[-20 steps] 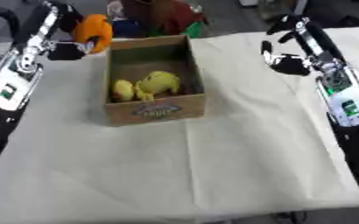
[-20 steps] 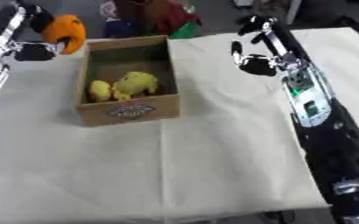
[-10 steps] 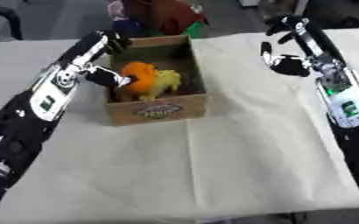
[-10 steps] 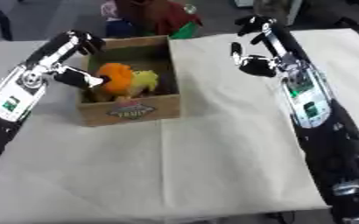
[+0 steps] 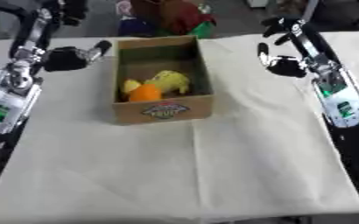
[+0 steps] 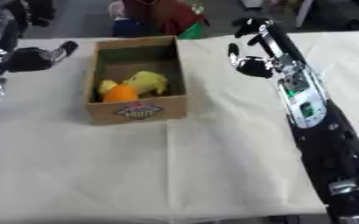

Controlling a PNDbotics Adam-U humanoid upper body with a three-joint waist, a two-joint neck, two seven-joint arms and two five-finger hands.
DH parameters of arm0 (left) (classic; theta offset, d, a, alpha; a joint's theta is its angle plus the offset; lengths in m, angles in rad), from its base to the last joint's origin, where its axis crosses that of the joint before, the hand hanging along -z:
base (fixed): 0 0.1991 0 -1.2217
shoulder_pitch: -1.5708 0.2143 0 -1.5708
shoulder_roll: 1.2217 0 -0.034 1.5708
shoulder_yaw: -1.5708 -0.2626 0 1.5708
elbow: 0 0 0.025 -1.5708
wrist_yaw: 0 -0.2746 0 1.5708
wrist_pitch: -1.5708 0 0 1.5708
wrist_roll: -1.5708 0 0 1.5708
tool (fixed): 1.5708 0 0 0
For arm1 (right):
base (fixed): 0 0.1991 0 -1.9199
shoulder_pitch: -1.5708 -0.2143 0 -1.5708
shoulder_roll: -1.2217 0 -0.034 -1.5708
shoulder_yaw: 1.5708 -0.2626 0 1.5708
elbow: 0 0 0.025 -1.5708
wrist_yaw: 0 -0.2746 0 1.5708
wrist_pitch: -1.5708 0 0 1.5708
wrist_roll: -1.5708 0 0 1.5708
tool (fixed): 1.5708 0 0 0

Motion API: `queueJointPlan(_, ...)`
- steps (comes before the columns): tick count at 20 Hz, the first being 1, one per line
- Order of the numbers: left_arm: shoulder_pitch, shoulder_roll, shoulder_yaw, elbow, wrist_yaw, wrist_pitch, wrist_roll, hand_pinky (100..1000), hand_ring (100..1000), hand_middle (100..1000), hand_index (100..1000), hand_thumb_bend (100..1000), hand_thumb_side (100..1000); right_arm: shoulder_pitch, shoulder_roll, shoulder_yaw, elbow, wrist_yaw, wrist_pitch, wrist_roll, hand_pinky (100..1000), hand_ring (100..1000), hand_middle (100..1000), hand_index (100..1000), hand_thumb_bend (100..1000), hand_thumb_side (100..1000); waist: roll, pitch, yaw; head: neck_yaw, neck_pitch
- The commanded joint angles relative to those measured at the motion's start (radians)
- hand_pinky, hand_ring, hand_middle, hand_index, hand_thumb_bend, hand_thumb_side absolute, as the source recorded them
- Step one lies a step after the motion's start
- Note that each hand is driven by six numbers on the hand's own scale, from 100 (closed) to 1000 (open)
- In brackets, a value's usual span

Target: Pick up objects on the table and place them in the box.

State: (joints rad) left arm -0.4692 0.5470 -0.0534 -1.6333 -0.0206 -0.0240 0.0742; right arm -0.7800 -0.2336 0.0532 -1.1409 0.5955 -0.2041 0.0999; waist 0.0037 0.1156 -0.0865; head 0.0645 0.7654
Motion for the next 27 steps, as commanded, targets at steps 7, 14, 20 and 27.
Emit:
queueJointPlan(7, 0.178, -0.004, 0.157, -0.186, 0.126, 0.065, 0.111, 715, 669, 619, 770, 424, 100, 0.013, -0.044, -0.028, -0.053, -0.061, 0.005, -0.055, 650, 761, 596, 806, 100, 100, -0.006, -0.014, 0.027, 0.045, 0.005)
queueJointPlan(14, 0.227, -0.036, 0.178, -0.194, 0.131, 0.084, 0.126, 700, 655, 606, 759, 410, 100, 0.017, -0.048, -0.030, -0.063, -0.089, 0.004, -0.070, 647, 757, 589, 803, 100, 100, -0.009, -0.013, 0.030, 0.099, 0.005)
queueJointPlan(20, 0.229, -0.048, 0.176, -0.194, 0.131, 0.086, 0.115, 695, 647, 599, 755, 406, 100, 0.020, -0.045, -0.031, -0.066, -0.100, 0.004, -0.068, 647, 757, 588, 798, 100, 100, -0.010, -0.011, 0.026, 0.092, 0.005)
queueJointPlan(27, 0.239, -0.058, 0.172, -0.188, 0.132, 0.088, 0.104, 689, 641, 593, 756, 400, 100, 0.024, -0.045, -0.035, -0.072, -0.110, 0.005, -0.069, 648, 757, 587, 789, 100, 100, -0.010, -0.009, 0.027, 0.082, 0.005)
